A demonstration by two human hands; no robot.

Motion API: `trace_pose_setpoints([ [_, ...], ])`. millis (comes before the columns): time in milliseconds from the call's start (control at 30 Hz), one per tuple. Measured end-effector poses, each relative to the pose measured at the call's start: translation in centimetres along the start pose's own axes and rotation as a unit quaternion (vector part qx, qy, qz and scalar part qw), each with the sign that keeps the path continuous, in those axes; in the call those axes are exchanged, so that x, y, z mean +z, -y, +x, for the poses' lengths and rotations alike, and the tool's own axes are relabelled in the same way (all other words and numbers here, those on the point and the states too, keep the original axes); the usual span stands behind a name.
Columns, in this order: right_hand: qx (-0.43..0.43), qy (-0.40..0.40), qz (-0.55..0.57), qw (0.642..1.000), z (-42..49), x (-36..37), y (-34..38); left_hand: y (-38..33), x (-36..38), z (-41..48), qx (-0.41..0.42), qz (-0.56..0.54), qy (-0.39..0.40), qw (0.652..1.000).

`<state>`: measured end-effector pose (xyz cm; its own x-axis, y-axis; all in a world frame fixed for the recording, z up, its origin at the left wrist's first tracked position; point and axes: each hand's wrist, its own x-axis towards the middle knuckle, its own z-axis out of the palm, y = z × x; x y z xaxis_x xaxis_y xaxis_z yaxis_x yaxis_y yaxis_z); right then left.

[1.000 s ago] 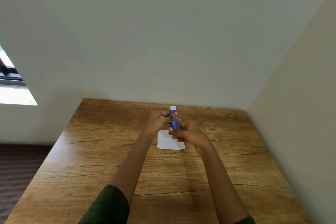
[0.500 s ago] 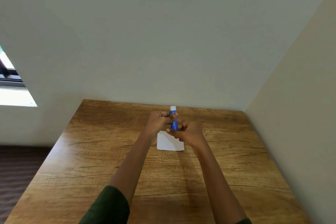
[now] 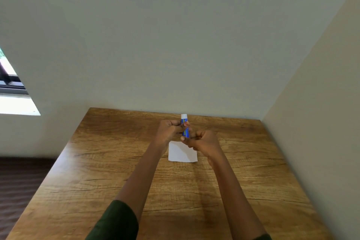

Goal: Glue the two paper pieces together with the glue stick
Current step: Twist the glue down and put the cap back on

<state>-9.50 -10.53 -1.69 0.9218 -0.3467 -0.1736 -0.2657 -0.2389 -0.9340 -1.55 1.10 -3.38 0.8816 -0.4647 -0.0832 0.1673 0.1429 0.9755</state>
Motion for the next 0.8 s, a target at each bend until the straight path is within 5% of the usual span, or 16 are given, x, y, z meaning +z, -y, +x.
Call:
trace_pose_setpoints([
  [200,0.023,0.106,0.064,0.992,-0.3,-0.4,0.2,-0.2,0.0,-0.1,0.007,0.004,0.003,1.0],
  [600,-0.011,-0.075,-0.04,0.996,0.2,1.0,0.0,-0.4,0.5,-0.2,-0.001,0.018,-0.021,1.0],
  [800,0.051,0.102,0.098,0.989,0.0,-0.1,0.3,-0.7,0.0,-0.3,0.011,-0.008,0.001,1.0],
])
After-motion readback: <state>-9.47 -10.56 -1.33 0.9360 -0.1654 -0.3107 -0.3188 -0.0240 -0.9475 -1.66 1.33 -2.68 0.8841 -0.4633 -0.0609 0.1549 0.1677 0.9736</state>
